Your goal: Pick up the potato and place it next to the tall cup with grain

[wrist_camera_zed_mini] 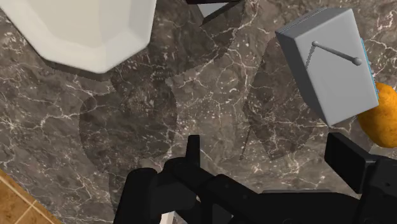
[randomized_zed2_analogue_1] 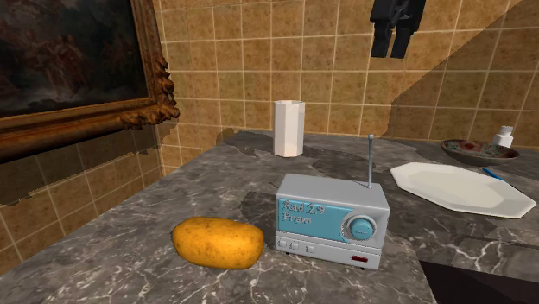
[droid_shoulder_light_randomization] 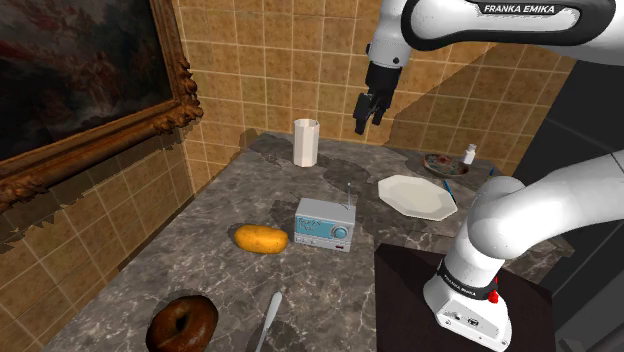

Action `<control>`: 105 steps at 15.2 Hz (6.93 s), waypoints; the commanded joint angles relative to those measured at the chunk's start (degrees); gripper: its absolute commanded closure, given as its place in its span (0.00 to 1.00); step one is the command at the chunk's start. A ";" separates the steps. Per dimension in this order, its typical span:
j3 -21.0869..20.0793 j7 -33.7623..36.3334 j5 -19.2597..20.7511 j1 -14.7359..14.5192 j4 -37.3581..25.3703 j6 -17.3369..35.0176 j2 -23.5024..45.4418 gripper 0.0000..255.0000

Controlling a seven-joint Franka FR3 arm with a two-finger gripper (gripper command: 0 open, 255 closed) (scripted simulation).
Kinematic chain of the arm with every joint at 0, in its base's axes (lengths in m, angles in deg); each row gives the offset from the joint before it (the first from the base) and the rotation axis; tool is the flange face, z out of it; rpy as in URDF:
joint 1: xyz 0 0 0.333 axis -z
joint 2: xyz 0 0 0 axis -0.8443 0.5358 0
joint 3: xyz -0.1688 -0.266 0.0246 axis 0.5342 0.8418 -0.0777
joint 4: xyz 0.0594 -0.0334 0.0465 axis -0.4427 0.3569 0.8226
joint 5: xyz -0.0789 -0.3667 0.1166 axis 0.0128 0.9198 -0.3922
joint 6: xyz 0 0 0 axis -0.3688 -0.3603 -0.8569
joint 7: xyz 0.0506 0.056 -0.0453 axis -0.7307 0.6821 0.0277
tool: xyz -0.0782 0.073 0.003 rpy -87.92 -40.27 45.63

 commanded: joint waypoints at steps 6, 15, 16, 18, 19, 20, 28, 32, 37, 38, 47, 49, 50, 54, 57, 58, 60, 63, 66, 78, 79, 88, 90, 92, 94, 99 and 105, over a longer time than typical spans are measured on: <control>-2.77 -0.16 -2.02 -2.70 1.08 6.00 6.57 0.00; -8.02 -0.56 -4.58 -7.08 -0.02 15.94 20.39 0.00; -8.62 -0.58 -4.74 -7.53 -0.37 16.94 22.05 0.00; -9.81 -0.60 -4.95 -8.41 -1.21 18.87 25.43 0.00; -10.41 -0.59 -5.01 -8.83 -1.70 19.79 27.14 0.00; -11.00 -0.57 -5.02 -9.25 -2.23 20.69 28.86 0.00; -15.47 0.16 -3.59 -12.68 -7.91 26.72 43.13 0.00; -16.04 0.54 -2.92 -13.29 -8.12 28.90 45.94 0.00; -16.09 1.18 -2.06 -13.51 -6.24 33.12 48.39 0.00; -16.09 1.18 -2.07 -13.51 -6.23 33.13 48.38 0.00; -16.09 1.18 -2.06 -13.52 -6.24 33.12 48.38 1.00; -16.09 1.18 -2.07 -13.52 -6.24 33.10 48.37 1.00; -16.09 1.18 -2.07 -13.52 -6.25 33.10 48.37 1.00; -16.09 1.18 -2.06 -13.52 -6.26 33.10 48.39 1.00; -16.11 0.98 -2.43 -13.46 -6.79 31.63 47.40 1.00; -16.12 0.88 -2.60 -13.43 -7.08 30.88 46.92 1.00; -16.13 0.70 -2.92 -13.38 -7.71 29.38 46.00 1.00; -16.12 0.48 -3.34 -13.31 -8.73 27.11 44.71 1.00; -16.08 0.29 -3.71 -13.25 -9.87 24.84 43.52 1.00; -15.78 -0.11 -4.64 -13.06 -15.50 15.74 39.91 1.00; -15.76 -0.12 -4.69 -13.05 -16.05 14.98 39.69 1.00; -15.51 -0.07 -4.92 -12.91 -21.55 8.14 38.29 1.00; -15.46 -0.02 -4.93 -12.88 -22.91 6.61 38.11 1.00; -15.42 0.04 -4.93 -12.86 -24.32 5.09 38.00 1.00; -15.38 0.10 -4.92 -12.83 -25.79 3.56 37.93 1.00; -15.31 0.32 -4.83 -12.78 -29.71 -0.29 37.99 1.00; -14.59 -0.67 -4.47 -12.14 -33.89 -3.86 38.72 1.00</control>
